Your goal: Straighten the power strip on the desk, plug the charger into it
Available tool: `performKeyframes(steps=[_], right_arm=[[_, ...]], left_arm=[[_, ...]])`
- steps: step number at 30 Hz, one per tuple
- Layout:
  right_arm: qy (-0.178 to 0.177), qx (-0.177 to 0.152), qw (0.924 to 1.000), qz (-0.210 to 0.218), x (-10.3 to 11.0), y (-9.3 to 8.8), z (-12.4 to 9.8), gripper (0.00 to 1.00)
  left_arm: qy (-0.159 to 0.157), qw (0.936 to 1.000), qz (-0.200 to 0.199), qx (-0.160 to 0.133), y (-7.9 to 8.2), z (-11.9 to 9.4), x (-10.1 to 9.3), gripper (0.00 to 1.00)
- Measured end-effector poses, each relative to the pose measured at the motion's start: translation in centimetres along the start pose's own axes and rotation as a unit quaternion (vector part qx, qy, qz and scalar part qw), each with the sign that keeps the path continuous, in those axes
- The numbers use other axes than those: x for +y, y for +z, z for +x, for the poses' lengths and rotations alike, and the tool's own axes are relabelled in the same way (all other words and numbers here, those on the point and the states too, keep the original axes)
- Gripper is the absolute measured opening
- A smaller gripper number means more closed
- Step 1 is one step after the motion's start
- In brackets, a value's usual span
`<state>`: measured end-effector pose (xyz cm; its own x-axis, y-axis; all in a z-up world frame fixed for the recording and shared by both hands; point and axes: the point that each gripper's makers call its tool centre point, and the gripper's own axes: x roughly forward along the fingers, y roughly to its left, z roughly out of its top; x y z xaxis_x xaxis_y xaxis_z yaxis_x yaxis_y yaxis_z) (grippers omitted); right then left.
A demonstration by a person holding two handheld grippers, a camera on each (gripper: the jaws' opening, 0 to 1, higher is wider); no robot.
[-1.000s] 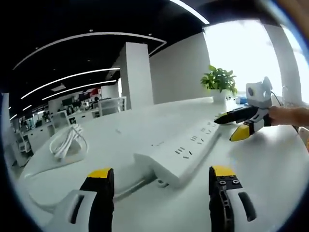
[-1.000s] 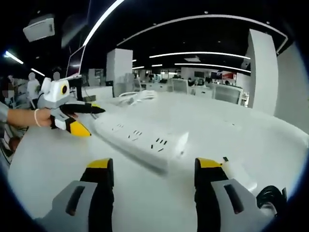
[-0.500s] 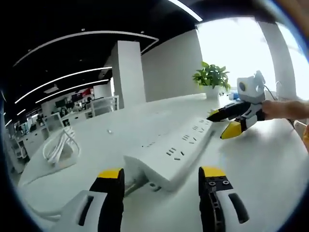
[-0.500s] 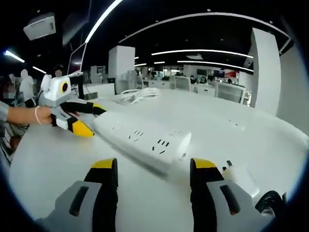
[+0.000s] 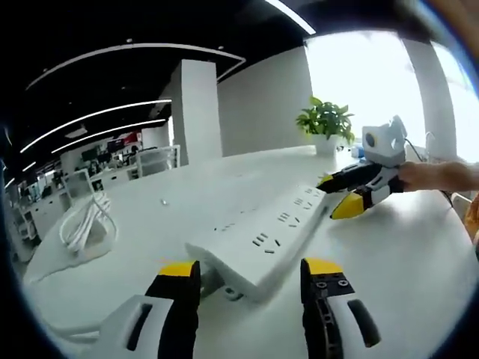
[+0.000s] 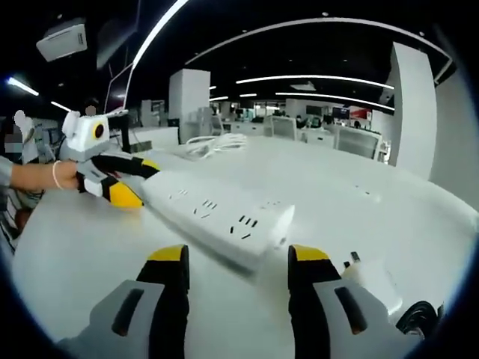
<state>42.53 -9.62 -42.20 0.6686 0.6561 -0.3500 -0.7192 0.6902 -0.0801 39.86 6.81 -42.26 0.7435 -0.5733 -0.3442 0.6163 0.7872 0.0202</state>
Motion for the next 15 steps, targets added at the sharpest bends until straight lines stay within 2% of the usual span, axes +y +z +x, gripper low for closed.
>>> performKeyframes(steps=[11, 15], right_arm=[[0.011, 0.000, 0.9999, 0.004, -0.1, 0.3, 1.1, 0.51], [0.018, 0.002, 0.9998, 0.002, 0.3, 0.2, 1.3, 0.47]], left_arm=[[-0.003, 1.0000, -0.004, 0.003, -0.3, 0.1, 0.2, 0.50], [-0.004, 1.0000, -0.006, 0.003, -0.2, 0.1, 0.3, 0.46]])
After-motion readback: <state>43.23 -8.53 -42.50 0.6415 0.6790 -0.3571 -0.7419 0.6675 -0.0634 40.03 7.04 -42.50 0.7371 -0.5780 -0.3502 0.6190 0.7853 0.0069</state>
